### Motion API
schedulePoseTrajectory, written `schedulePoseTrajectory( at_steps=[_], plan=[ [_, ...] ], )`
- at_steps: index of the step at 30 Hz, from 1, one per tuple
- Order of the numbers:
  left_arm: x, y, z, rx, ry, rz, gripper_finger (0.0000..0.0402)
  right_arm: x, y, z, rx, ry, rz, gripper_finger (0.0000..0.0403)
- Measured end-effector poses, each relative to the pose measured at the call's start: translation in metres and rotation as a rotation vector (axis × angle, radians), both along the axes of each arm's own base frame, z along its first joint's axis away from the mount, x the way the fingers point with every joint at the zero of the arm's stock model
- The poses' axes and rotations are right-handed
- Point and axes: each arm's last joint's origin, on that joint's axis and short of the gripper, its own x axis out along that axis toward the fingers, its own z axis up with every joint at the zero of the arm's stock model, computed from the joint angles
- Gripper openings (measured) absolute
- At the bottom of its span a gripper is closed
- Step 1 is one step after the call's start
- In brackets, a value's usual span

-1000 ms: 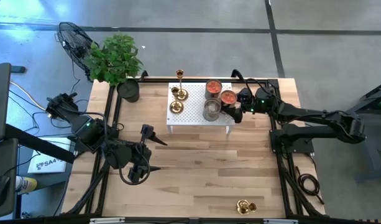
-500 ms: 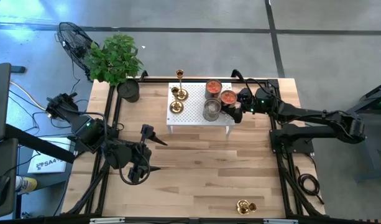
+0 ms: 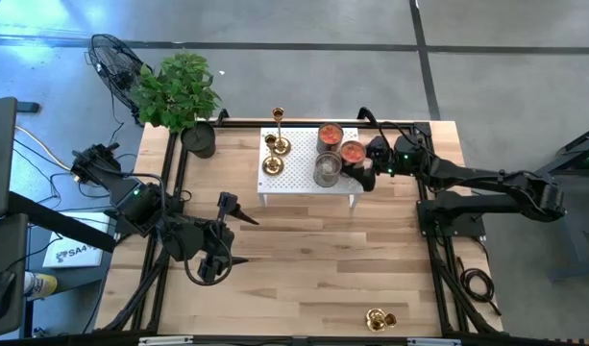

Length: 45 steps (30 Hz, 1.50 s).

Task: Pick & Place candle stick holders
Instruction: Put the orange candle on the shelf

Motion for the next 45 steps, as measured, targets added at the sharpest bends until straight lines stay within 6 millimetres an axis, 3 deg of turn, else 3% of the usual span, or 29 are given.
schedulePoseTrajectory(
  at_steps=[27,45],
  plan=[
    [0.000,-0.001,0.000,-0.023,0.015,-0.032,0.0397,0.000,0.000,0.002,0.037,-0.027,-0.008,0.0400],
    [0.000,-0.001,-0.001,-0.024,0.016,-0.032,0.0397,0.007,0.010,0.007,-0.163,-0.030,0.084,0.0400]
  ],
)
